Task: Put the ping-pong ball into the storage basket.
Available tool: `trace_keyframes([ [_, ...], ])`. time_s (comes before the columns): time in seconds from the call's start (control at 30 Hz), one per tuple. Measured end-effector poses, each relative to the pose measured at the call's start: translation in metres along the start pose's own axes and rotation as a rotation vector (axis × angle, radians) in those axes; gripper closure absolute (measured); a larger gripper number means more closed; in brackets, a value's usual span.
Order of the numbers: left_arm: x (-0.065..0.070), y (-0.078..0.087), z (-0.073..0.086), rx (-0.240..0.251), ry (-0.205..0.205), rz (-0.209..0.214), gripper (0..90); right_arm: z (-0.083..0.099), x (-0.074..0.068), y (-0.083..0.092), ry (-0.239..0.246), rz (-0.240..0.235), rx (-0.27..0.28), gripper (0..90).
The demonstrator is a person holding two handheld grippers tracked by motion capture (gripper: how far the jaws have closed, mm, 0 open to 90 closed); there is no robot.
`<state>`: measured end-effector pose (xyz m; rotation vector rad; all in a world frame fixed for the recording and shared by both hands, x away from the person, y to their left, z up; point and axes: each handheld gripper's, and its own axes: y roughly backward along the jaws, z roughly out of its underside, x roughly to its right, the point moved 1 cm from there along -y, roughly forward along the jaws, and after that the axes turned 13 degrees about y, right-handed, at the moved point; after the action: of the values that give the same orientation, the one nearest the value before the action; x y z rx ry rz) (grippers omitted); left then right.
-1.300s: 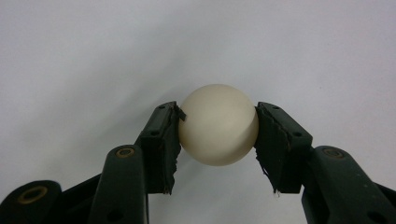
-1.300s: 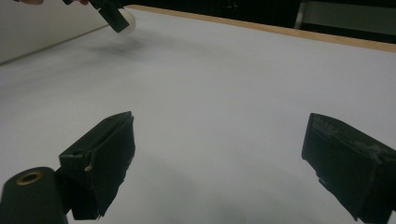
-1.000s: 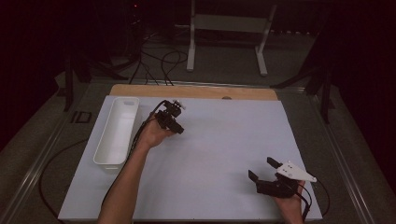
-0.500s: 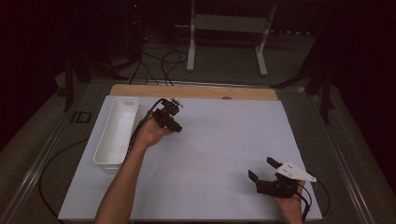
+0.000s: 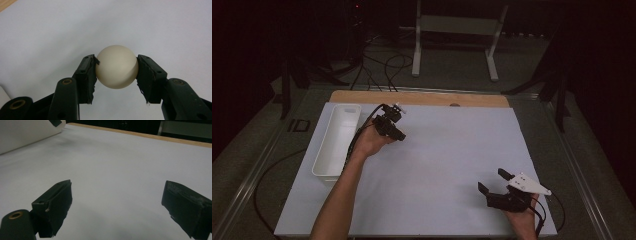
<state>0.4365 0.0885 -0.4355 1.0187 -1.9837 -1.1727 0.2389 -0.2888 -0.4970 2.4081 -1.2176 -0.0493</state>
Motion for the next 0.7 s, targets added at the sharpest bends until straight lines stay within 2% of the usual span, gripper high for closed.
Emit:
trace_keyframes([
  [0.7,-0.001,0.014,0.005,0.002,-0.041,0.012,51.2,0.0,0.0,0.001,-0.002,0.002,0.001,9.1],
])
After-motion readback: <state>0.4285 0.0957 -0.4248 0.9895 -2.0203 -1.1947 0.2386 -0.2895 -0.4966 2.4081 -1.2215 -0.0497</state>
